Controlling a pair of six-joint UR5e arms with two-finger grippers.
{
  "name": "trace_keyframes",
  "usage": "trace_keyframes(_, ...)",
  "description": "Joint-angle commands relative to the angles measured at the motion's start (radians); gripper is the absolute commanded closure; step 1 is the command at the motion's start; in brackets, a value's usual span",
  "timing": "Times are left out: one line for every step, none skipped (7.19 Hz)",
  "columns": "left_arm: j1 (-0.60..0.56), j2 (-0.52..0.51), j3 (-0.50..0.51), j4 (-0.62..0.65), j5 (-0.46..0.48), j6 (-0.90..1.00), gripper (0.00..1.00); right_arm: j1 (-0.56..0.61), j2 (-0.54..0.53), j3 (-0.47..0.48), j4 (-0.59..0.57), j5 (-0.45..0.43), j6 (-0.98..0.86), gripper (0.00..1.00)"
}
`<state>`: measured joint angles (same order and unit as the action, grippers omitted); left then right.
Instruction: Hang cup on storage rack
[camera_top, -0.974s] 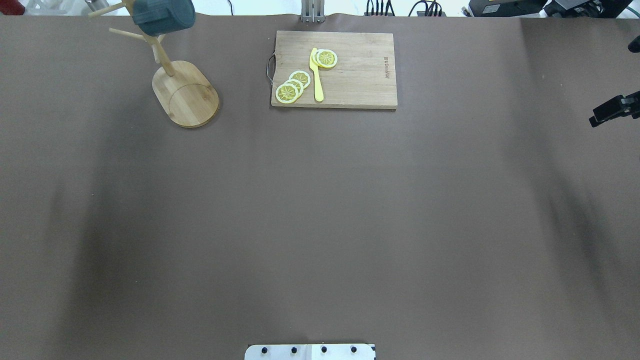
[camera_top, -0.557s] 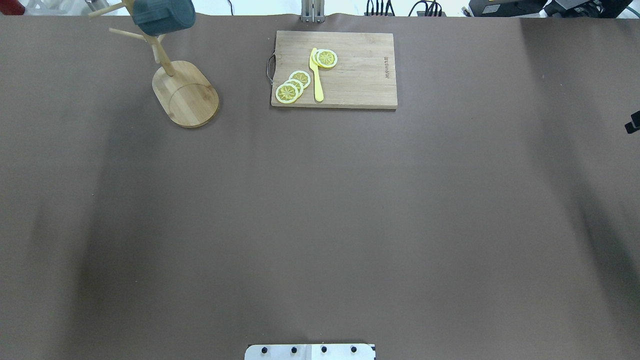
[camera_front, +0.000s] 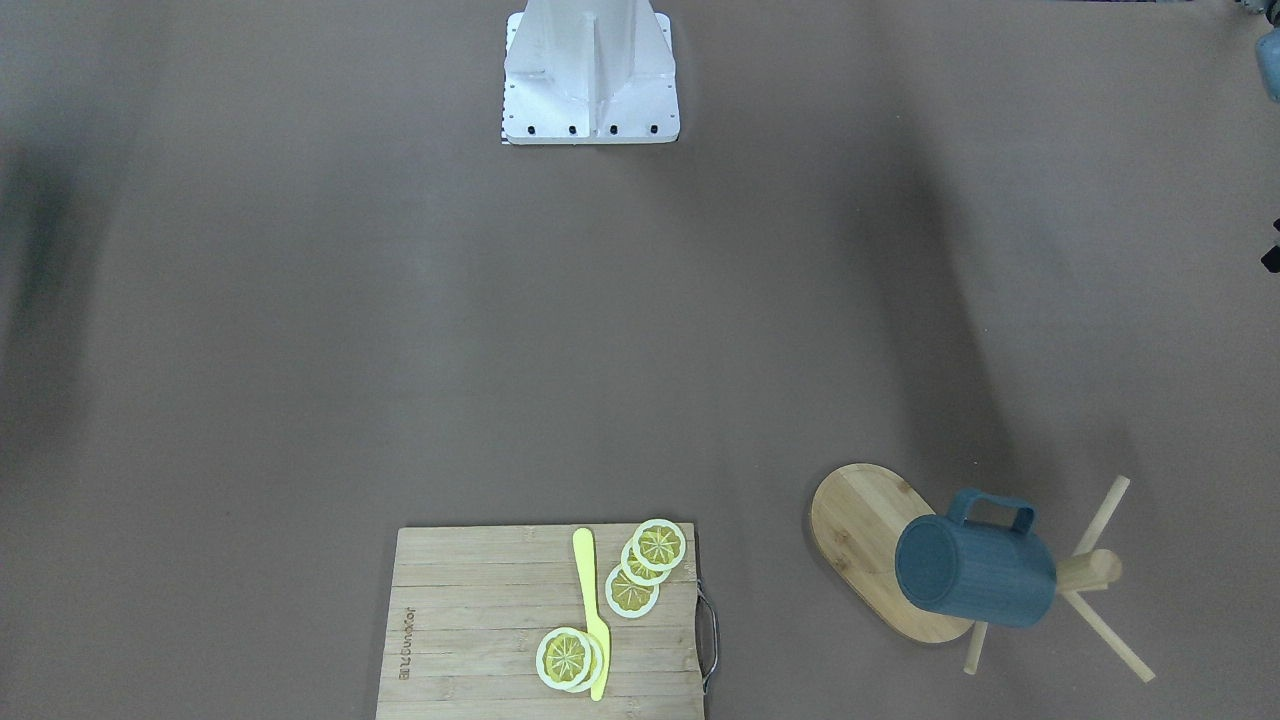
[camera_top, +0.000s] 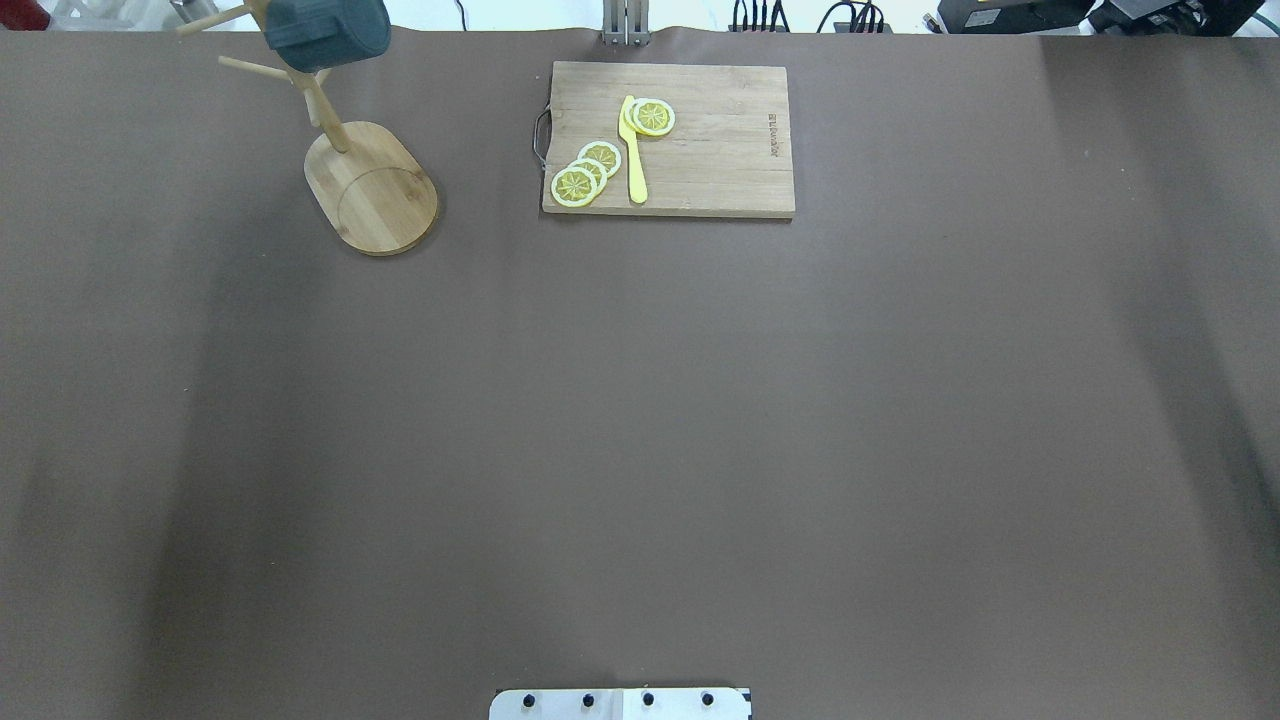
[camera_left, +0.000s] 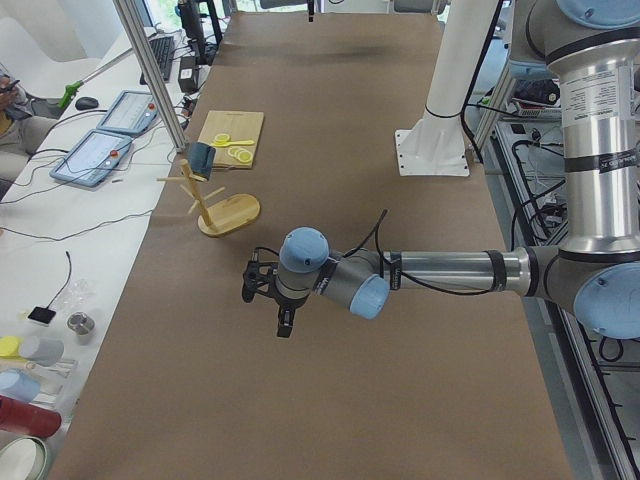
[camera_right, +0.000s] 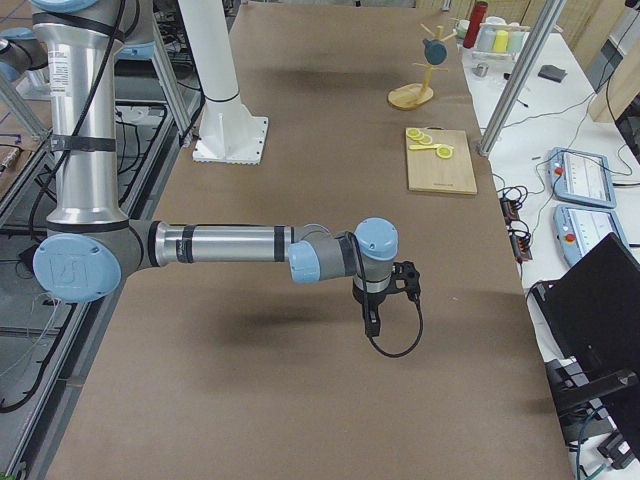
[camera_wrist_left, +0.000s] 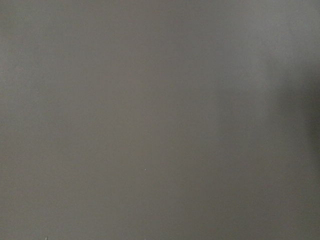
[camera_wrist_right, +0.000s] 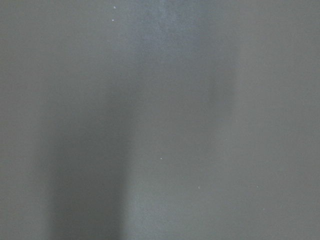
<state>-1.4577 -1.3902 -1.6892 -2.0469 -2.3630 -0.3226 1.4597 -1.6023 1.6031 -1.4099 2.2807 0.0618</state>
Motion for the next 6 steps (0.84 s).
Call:
trace_keyframes(0.0, 0.036, -0.001, 0.031, -0.004, 0.077, 0.02, 0.056, -0.014, 0.0, -0.053, 0.039, -0.072, 0.0)
trace_keyframes(0.0, 0.08, 0.008, 0.027, -0.004, 0.091, 0.02, 0.059, -0.01, 0.005, -0.064, 0.04, -0.074, 0.0)
trace_keyframes(0.003, 0.1, 0.009, 0.039, -0.005, 0.092, 0.02, 0.059, -0.01, 0.005, -0.064, 0.042, -0.074, 0.0)
trace_keyframes(0.007, 0.1, 0.0, 0.071, -0.004, 0.093, 0.02, 0.059, -0.013, 0.005, -0.064, 0.042, -0.074, 0.0)
trace_keyframes(0.008, 0.102, -0.003, 0.076, -0.005, 0.094, 0.02, 0.06, -0.016, 0.006, -0.064, 0.045, -0.074, 0.0)
trace_keyframes(0.007, 0.091, -0.003, 0.079, -0.005, 0.093, 0.02, 0.062, -0.018, 0.006, -0.064, 0.048, -0.074, 0.0)
